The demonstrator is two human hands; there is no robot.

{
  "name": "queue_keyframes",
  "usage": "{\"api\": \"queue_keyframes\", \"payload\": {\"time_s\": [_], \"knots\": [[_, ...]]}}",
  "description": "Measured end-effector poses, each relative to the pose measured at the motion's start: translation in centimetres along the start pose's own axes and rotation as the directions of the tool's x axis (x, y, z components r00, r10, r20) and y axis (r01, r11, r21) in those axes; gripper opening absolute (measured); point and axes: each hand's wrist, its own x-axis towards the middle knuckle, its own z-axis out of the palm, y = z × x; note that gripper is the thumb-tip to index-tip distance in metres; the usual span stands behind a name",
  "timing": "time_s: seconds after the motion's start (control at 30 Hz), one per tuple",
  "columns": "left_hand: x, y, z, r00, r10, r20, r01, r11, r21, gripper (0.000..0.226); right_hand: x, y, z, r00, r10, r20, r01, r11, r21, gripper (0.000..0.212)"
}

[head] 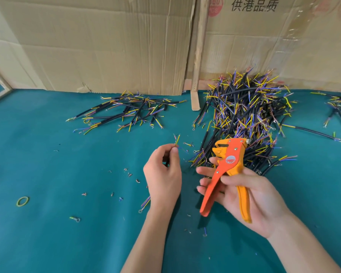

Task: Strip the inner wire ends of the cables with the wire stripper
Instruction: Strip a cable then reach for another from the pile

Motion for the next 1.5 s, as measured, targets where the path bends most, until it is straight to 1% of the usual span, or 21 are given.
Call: {"api": "queue_keyframes", "payload": {"time_s": [0.07,0.13,0.2,0.27,0.37,0.47,0.63,0.7,0.83,0.87,0.97,1.07,1.13,1.23,1.33,1.43,1.5], "knots": [[0.2,0.1,-0.2,0.999,-0.034,0.000,0.034,0.999,-0.041,0.017,-0.2,0.2,0.2,0.998,0.041,0.040,-0.040,0.999,-0.021,0.062],[0.3,0.1,-0.3,0.998,-0.068,0.000,0.068,0.995,-0.069,0.020,-0.3,0.6,0.7,0.994,0.101,0.042,-0.099,0.994,-0.053,0.050],[0.2,0.3,-0.2,0.997,-0.071,0.001,0.071,0.995,-0.073,0.021,-0.3,1.2,1.4,0.988,0.153,0.012,-0.152,0.985,-0.082,0.041],[-0.1,0.6,-0.2,1.000,-0.030,0.000,0.030,0.999,-0.038,0.020,-0.1,2.3,2.1,0.985,0.169,-0.043,-0.172,0.981,-0.089,0.041],[-0.4,0.7,-0.1,1.000,0.019,0.001,-0.019,1.000,-0.002,0.019,0.2,3.4,2.7,0.987,0.133,-0.091,-0.142,0.985,-0.096,0.044],[-0.4,0.7,-0.1,1.000,0.023,0.001,-0.023,1.000,-0.017,0.019,0.2,3.3,2.7,0.992,0.112,-0.051,-0.118,0.985,-0.122,0.047],[-0.5,0.6,0.1,0.999,0.052,0.004,-0.052,0.999,-0.011,0.017,0.2,3.5,2.2,0.996,0.083,-0.014,-0.084,0.984,-0.156,0.046],[-0.5,0.6,0.1,0.998,0.064,0.010,-0.064,0.998,-0.009,0.017,0.3,3.5,2.2,0.996,0.083,-0.012,-0.084,0.982,-0.168,0.038],[-0.6,0.7,0.1,0.997,0.070,0.015,-0.070,0.997,-0.018,0.016,0.3,3.5,2.5,0.996,0.093,-0.004,-0.092,0.979,-0.182,0.014],[-0.6,0.7,0.0,0.998,0.070,0.013,-0.069,0.997,-0.023,0.016,0.3,3.6,2.5,0.995,0.094,-0.014,-0.095,0.978,-0.186,0.015],[-0.7,0.6,0.0,0.996,0.083,0.030,-0.082,0.996,-0.024,0.016,0.4,3.4,2.5,0.991,0.044,-0.123,-0.071,0.972,-0.224,0.039],[-0.8,0.5,0.0,0.992,0.098,0.078,-0.099,0.995,0.006,0.013,0.2,3.3,2.5,0.987,0.008,-0.161,-0.046,0.971,-0.235,0.047],[-0.8,0.5,0.0,0.991,0.098,0.092,-0.100,0.995,0.016,0.011,0.1,3.2,2.3,0.992,0.004,-0.129,-0.030,0.979,-0.203,0.045],[-0.6,0.3,0.0,0.994,0.069,0.089,-0.071,0.997,0.029,0.013,0.1,3.1,2.3,0.999,-0.026,-0.038,0.024,0.998,-0.066,0.018],[-0.4,0.2,-0.1,0.995,0.019,0.099,-0.023,0.999,0.047,0.026,0.2,2.4,1.7,0.997,-0.066,-0.034,0.066,0.998,0.001,0.025],[-0.2,0.4,-0.3,0.988,-0.056,0.140,0.052,0.998,0.031,0.033,-0.1,1.9,1.4,0.999,-0.036,0.001,0.036,0.999,-0.032,0.030],[0.1,0.7,-0.4,0.974,-0.105,0.199,0.112,0.993,-0.025,0.034,-0.4,1.8,1.5,0.999,-0.003,0.055,0.005,1.000,-0.027,0.044]]}}
